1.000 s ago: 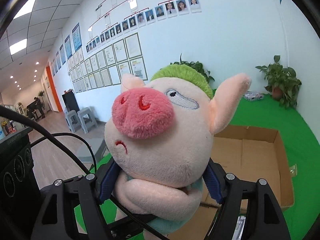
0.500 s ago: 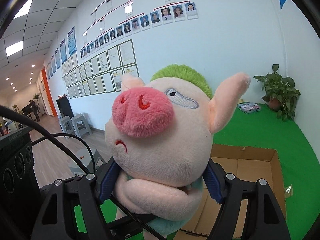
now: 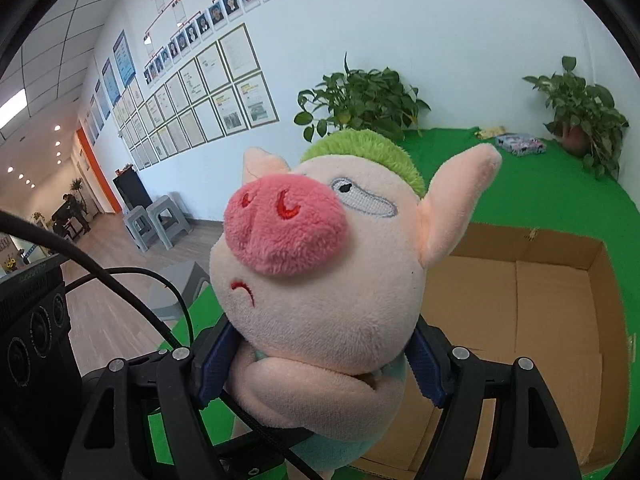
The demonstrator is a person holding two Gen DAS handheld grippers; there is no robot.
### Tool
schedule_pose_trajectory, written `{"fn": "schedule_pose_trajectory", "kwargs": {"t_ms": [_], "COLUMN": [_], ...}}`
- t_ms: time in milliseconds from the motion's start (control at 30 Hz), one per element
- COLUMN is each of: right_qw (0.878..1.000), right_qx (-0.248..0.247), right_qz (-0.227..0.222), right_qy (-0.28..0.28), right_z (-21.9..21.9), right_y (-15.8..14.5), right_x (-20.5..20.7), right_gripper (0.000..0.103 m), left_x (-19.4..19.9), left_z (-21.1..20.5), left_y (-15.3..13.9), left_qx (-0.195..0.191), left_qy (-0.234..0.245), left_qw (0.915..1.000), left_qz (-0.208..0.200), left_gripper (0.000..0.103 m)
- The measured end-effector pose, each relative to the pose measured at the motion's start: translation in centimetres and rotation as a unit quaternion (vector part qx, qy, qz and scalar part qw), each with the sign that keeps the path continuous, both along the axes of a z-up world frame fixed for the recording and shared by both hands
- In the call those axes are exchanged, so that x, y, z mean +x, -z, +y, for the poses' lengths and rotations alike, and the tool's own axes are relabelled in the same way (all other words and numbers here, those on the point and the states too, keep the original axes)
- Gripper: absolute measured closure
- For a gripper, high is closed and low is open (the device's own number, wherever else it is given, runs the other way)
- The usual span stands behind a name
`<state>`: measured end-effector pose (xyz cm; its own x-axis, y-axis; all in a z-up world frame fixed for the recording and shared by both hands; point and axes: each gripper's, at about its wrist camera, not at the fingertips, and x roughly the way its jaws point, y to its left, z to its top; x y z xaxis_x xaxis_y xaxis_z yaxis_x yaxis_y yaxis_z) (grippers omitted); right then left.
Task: Organize objects
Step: 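Carry the plush pig into the open cardboard box and release it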
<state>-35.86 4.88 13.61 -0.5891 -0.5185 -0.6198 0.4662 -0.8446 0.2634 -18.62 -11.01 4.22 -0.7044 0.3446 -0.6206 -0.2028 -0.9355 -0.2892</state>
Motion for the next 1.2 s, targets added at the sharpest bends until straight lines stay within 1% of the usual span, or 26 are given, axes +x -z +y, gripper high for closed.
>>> {"fn": "schedule_pose_trajectory", "kwargs": {"t_ms": [233,333,433,500,567,633,767,833,933,1033,1100,1200], "right_qw": [0.997,0.995,0.989,0.985,0.982,0.981,0.977,0.975,0.973,0.972,0.971,0.971], "right_qx": [-0.009,-0.013,-0.017,-0.019,-0.024,-0.03,-0.042,-0.054,-0.04,-0.034,-0.031,-0.029], "right_qz": [-0.072,-0.102,-0.146,-0.17,-0.185,-0.193,-0.211,-0.216,-0.226,-0.234,-0.237,-0.237], "right_qy": [-0.006,-0.007,-0.006,-0.007,-0.007,-0.006,-0.01,-0.016,-0.011,-0.008,-0.004,0.003], "right_z": [-1.1,-0.6,-0.7,-0.9,-1.3,-1.6,-2.6,-3.1,-4.5,-5.1,-5.2,-4.3], "right_y": [6.7,10.2,13.5,15.5,17.1,18.0,18.6,18.7,19.6,19.6,19.6,19.3], "right_x": [-5.1,-6.5,-8.3,-9.3,-10.2,-10.9,-12.0,-12.3,-13.3,-14.0,-14.2,-12.7], "right_gripper": [0.03,0.03,0.03,0.03,0.03,0.03,0.03,0.03,0.028,0.025,0.023,0.023], "left_x": [-2.5,-3.3,-3.9,-4.1,-4.2,-4.2,-3.4,-3.3,-3.1,-2.9,-2.7,-2.3], "left_z": [-0.7,-0.9,-1.0,-1.2,-1.7,-2.0,-2.3,-2.6,-2.7,-2.6,-2.5,-1.9], "left_y": [3.5,4.9,6.4,7.2,7.4,7.2,6.2,6.4,6.9,6.8,6.6,6.3], "left_qx": [0.0,0.002,0.0,0.003,0.014,0.018,-0.002,-0.002,0.0,0.013,0.013,0.004], "left_qy": [-0.009,-0.015,-0.021,-0.024,-0.027,-0.031,-0.043,-0.048,-0.048,-0.046,-0.044,-0.04], "left_qw": [0.9978,0.995,0.9915,0.9895,0.989,0.9883,0.9886,0.9876,0.9873,0.9869,0.9871,0.9881], "left_qz": [-0.066,-0.099,-0.128,-0.142,-0.145,-0.149,-0.144,-0.149,-0.151,-0.154,-0.153,-0.149], "left_gripper": [0.05,0.05,0.05,0.05,0.05,0.05,0.05,0.05,0.05,0.049,0.046,0.045]}}
